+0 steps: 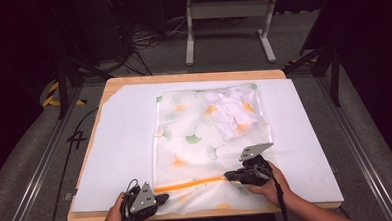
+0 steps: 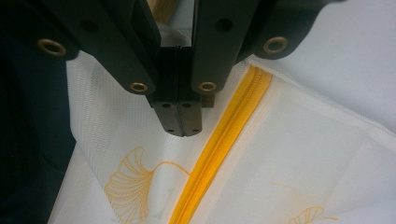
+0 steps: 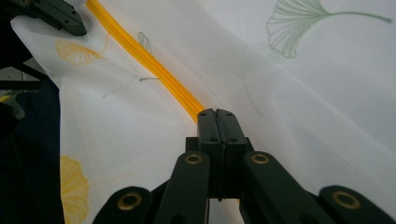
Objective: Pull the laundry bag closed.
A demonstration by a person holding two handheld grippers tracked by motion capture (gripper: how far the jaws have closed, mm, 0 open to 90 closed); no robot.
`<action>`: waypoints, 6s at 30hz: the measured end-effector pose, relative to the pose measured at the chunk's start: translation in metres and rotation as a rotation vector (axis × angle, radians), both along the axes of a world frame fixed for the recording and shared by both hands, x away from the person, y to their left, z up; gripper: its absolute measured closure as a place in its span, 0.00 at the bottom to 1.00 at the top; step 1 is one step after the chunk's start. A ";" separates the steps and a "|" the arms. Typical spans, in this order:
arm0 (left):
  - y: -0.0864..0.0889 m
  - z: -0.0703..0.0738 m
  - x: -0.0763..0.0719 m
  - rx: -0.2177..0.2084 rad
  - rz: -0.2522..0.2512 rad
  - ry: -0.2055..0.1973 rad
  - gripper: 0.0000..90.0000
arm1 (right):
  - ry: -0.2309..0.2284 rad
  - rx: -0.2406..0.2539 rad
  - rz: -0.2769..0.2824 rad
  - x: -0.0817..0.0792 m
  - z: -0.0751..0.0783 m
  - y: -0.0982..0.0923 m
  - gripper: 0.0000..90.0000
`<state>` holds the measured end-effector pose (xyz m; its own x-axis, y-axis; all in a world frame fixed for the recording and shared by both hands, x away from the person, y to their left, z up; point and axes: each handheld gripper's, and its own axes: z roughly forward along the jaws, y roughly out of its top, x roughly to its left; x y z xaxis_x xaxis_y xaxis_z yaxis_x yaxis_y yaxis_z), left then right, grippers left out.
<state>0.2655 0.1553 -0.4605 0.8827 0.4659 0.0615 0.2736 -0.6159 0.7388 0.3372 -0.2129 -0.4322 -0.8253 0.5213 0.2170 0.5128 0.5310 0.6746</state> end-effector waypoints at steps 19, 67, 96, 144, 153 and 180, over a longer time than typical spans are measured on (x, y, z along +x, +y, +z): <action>0.001 0.000 0.000 0.000 -0.006 -0.001 1.00 | 0.014 0.001 -0.143 -0.013 0.001 -0.065 1.00; 0.004 -0.001 0.000 -0.013 -0.002 0.011 1.00 | 0.035 0.014 -0.310 -0.030 0.004 -0.139 1.00; 0.005 -0.001 0.001 -0.028 0.005 0.023 1.00 | 0.005 0.017 -0.308 -0.036 0.004 -0.146 1.00; 0.024 0.030 0.032 -0.068 0.039 -0.089 0.86 | -0.369 -0.046 -0.223 -0.063 0.036 -0.135 0.72; 0.037 0.033 0.042 -0.054 0.117 -0.134 0.70 | -0.430 -0.048 -0.264 -0.054 0.041 -0.137 0.57; 0.118 0.012 0.056 -0.143 0.373 -0.112 0.21 | -0.470 -0.046 -0.348 -0.016 0.017 -0.162 0.22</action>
